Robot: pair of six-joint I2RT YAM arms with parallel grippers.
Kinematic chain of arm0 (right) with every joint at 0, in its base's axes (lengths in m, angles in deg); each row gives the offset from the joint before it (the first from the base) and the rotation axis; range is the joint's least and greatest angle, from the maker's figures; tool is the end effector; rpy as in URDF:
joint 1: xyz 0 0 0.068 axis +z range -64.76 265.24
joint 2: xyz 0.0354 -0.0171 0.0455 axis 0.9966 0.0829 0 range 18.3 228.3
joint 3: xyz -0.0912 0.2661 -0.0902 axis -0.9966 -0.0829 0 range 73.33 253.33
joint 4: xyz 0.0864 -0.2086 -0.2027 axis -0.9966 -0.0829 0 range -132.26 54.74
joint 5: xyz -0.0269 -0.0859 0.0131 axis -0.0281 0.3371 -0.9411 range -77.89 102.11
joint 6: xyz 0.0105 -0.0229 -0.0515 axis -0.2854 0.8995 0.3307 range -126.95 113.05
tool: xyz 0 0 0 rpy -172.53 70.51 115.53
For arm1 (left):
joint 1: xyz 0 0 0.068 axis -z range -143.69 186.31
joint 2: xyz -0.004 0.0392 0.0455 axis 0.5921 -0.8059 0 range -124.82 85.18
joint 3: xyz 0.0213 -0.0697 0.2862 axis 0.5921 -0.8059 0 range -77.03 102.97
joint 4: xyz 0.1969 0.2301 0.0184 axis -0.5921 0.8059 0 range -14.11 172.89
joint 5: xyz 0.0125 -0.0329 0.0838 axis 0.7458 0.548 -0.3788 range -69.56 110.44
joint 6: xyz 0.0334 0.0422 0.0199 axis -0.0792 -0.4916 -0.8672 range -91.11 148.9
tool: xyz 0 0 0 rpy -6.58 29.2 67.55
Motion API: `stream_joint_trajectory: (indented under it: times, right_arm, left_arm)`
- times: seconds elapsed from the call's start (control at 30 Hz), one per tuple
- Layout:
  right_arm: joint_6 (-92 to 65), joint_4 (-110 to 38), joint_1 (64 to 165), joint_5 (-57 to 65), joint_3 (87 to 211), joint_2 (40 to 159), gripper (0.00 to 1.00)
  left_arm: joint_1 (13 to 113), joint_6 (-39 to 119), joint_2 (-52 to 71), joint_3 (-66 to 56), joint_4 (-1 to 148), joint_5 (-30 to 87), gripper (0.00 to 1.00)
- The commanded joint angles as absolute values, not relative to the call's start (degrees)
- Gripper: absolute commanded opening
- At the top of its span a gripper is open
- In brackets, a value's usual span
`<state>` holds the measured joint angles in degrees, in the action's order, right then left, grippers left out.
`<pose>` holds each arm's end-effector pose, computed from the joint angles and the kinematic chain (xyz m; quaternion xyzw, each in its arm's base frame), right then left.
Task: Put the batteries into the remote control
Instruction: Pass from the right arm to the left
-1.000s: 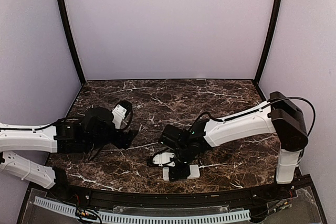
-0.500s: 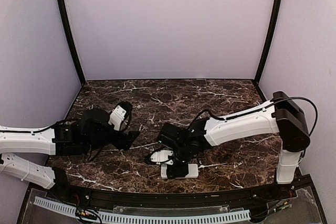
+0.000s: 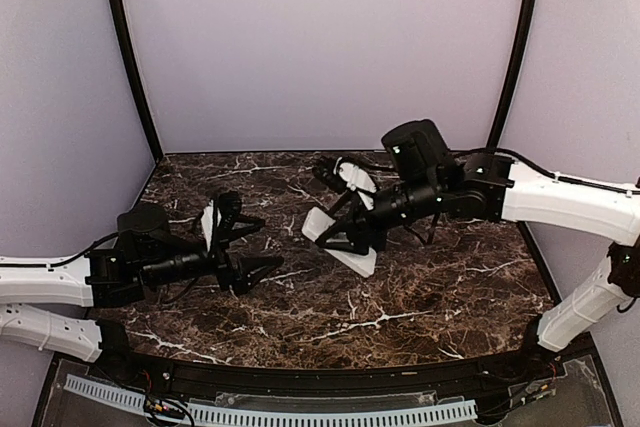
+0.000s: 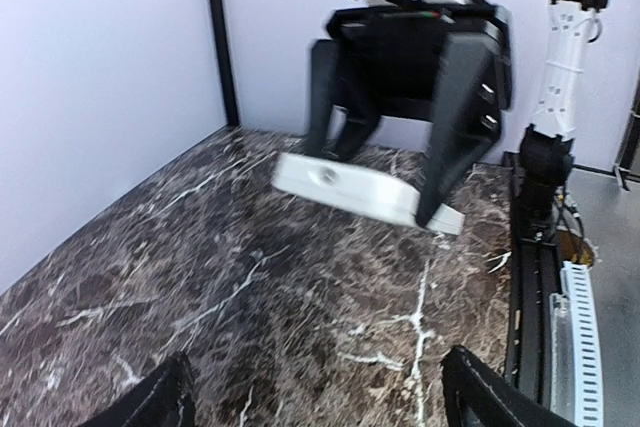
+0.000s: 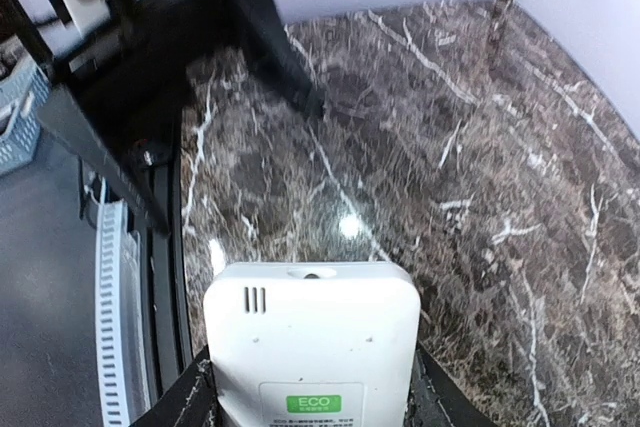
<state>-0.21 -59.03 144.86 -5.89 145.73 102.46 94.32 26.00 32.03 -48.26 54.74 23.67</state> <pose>0.1804 0.3324 0.3337 -0.5406 0.6958 0.3258 0.3427 0.1309 -0.2136 0.2721 0.3849 0.6164 -0.3358 0.5993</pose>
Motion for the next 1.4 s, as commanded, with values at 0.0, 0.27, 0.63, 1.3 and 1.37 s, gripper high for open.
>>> stream_joint_trajectory:
  times: [0.0,0.27,0.63,1.3,1.37]
  right_arm:
    - [-6.7,-48.8,142.3,-16.4,145.4,97.4,0.27]
    - [-11.2,-45.3,141.7,-20.9,149.5,95.6,0.25]
    - [-15.4,-38.3,141.7,-20.4,145.7,92.8,0.23]
    - [-18.1,-32.9,141.7,-18.0,142.1,92.3,0.22]
    - [-18.1,-32.8,141.7,-17.9,141.9,92.2,0.21]
  left_arm:
    - [94.1,23.5,28.7,-46.9,44.7,37.9,0.89]
    - [92.3,33.1,18.4,-35.1,40.1,51.5,0.99]
    - [91.4,40.8,11.8,-31.7,31.8,52.6,0.99]
    - [91.4,49.8,4.5,-29.0,23.6,53.5,0.81]
    - [91.4,49.5,4.8,-29.2,23.7,53.6,0.75]
